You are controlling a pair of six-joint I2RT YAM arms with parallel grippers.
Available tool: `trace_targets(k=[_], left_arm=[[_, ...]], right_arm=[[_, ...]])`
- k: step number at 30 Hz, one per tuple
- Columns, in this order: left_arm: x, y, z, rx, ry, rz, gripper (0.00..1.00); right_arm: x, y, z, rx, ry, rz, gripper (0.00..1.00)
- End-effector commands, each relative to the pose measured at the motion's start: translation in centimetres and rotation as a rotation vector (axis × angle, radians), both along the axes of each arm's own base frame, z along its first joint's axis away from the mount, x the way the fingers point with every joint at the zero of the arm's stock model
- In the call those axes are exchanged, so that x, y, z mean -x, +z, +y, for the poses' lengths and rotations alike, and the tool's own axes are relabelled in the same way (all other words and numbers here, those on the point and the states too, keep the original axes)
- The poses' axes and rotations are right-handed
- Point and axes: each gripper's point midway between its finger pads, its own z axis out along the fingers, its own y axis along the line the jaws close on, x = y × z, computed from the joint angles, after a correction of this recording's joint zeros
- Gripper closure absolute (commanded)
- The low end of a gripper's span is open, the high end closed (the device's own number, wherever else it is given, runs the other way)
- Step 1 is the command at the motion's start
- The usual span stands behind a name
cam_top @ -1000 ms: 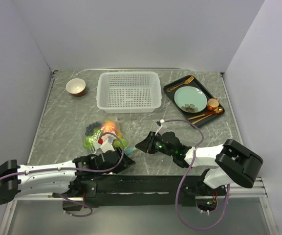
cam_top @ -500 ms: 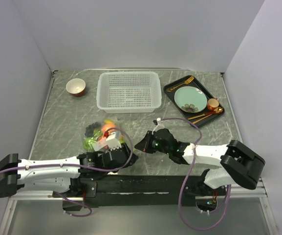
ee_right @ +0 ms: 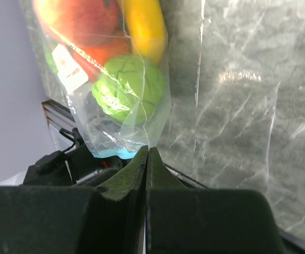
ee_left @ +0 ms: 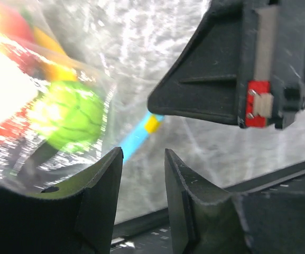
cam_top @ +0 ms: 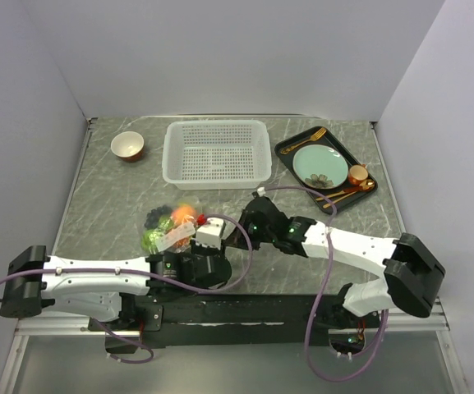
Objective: Open the zip-top bag and remove the fake food
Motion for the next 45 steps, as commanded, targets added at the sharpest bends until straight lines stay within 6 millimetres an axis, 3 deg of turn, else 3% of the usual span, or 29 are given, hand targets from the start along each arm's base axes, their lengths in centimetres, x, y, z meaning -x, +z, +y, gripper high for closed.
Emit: trace_targets(k=[1,6,7,11,16,23,31,45], left_arm=[[-1.1,2.4,0.7,-0.124,-0.021,-0.153,0.57],[-1.3,2.3,0.2,-0.196,-0.107,-0.209,0.57],[-1.1,2.9,-0.7,-0.15,-0.14,-0.21,0.57],[-0.7,3.4,-1.3,-0.137,-0.225,-0.24,0.56],[-0.2,3.0,-2.1,-0.147,-0.303,-0.247,0.58],[-0.1,1.4,-2.1,-0.184,-0.323,-0.233,0.67],[-0.1,0.6,-1.9,-0.164,-0.346,-0.212,0.61],[-1.5,-0.7,-1.7,-0.237,-0.28,-0.22,0.68]], right_arm=[[0.8,1.0,0.7,0.033,0.012,0.101,1.0],[1.1,1.6,1.0,0.049,0.022,0.142,1.0],[1.2,1.7,1.1,0.047,0.022,0.149,1.0],[1.3,1.9,1.2,0.052,0.02,0.167,1.0],[1.3,1.9,1.6,0.058,0.024,0.191,1.0],[1.4,2.2,1.9,0.048,0.022,0.212,1.0],[1.7,2.4,2.3,0.034,0.029,0.232,1.0],[1.7,2.6,2.5,0.022,0.026,0.25,1.0]])
